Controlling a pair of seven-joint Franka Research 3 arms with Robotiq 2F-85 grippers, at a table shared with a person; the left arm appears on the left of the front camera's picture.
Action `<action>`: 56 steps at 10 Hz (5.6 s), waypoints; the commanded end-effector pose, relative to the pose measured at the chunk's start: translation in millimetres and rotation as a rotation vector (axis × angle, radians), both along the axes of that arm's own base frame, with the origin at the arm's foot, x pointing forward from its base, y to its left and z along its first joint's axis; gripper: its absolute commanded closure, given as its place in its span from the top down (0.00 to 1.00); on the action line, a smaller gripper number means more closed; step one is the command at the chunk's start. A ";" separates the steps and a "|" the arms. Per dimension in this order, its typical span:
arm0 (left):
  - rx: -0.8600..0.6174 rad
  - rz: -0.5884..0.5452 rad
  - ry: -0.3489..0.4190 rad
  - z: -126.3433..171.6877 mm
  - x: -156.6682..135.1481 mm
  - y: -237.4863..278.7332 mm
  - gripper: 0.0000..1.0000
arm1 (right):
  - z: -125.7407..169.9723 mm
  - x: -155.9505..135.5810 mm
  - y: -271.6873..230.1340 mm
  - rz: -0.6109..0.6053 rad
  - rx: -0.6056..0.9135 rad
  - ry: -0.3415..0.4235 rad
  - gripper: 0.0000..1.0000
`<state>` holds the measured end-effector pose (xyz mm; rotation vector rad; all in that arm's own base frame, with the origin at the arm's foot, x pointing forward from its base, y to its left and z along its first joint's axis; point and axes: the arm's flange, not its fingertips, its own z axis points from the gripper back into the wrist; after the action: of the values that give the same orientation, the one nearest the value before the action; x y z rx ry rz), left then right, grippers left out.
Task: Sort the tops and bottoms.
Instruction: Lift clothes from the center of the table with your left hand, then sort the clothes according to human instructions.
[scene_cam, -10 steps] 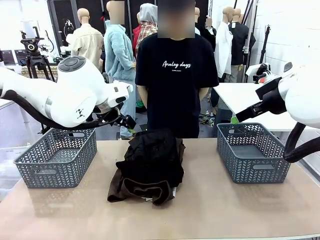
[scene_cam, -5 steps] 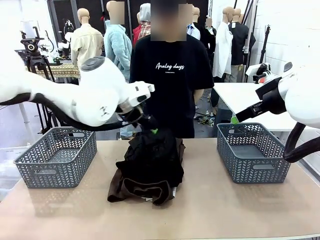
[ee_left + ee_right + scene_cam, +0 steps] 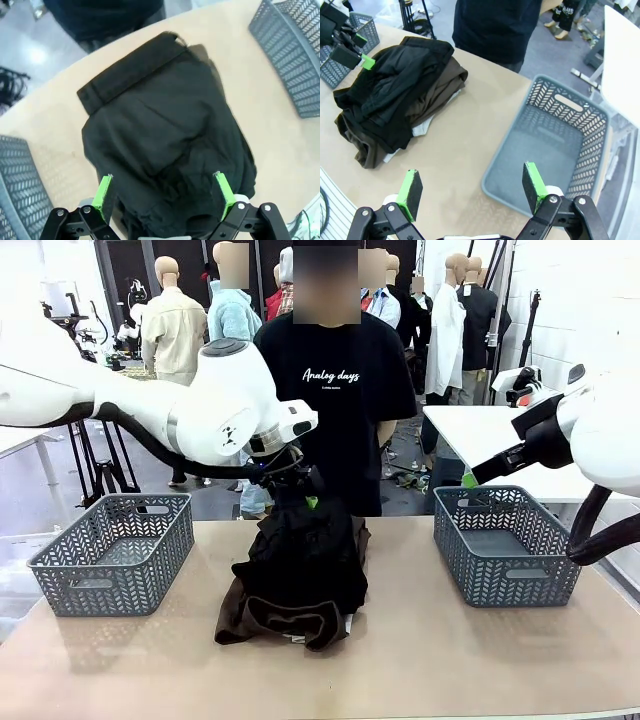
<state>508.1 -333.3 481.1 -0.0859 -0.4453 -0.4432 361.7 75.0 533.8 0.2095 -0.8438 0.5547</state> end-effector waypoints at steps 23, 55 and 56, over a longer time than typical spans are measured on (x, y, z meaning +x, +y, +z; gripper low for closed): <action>-0.056 0.187 0.224 -68.8 31.4 -9.5 0.00 | -1.3 0.7 -0.1 0.005 0.001 0.003 1.00; 0.145 0.112 -0.228 260.1 -78.6 -43.4 0.00 | -1.3 0.7 -0.1 0.005 0.001 0.003 1.00; 0.145 0.112 -0.228 260.1 -78.6 -43.4 0.00 | -1.3 0.7 -0.1 0.005 0.001 0.003 1.00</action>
<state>431.0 -378.0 735.8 0.1388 -0.6190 -0.3764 361.6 74.9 533.9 0.2092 -0.8441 0.5545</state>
